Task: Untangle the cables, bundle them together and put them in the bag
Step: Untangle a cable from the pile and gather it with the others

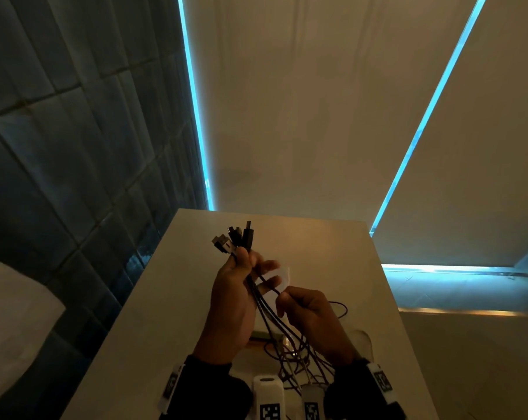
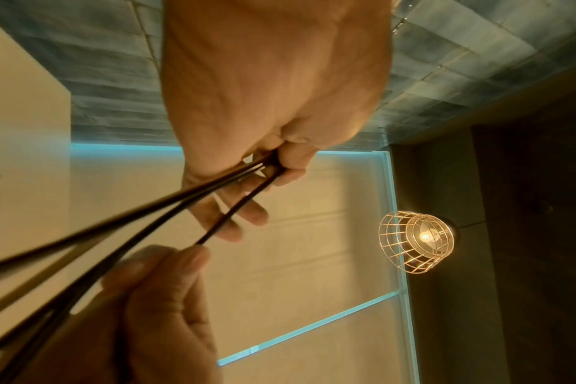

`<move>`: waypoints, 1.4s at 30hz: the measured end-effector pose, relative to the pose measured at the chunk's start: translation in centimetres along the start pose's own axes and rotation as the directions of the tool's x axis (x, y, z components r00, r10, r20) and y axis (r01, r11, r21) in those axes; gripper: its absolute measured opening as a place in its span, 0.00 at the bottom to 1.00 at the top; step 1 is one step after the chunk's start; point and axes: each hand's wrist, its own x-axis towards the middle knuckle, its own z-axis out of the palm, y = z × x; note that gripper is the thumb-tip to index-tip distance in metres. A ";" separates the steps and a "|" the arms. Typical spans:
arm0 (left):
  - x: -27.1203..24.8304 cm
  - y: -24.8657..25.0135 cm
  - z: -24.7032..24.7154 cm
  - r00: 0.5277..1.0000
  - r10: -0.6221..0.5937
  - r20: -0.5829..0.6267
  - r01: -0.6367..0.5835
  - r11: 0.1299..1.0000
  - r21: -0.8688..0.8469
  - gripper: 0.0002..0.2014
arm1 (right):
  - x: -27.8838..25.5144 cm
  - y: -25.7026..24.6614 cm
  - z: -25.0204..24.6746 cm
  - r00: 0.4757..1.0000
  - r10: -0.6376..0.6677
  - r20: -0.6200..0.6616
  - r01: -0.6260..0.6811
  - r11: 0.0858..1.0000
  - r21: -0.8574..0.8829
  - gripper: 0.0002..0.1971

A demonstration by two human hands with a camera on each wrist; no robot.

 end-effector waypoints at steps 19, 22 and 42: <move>0.4 1.9 -1.3 0.998 0.014 0.056 -0.012 0.999 -0.040 0.15 | -0.2 9.7 1.2 0.989 0.127 -0.079 -0.136 0.982 -0.133 0.19; 0.3 2.2 -1.4 0.999 0.004 0.048 -0.004 1.000 -0.003 0.17 | -0.5 11.1 1.7 0.979 0.184 -0.088 -0.196 0.967 -0.162 0.20; -0.1 3.0 -1.9 0.987 -0.133 0.091 0.138 0.989 -0.057 0.20 | 1.5 -2.9 1.0 1.000 0.009 0.027 -0.013 0.984 0.177 0.13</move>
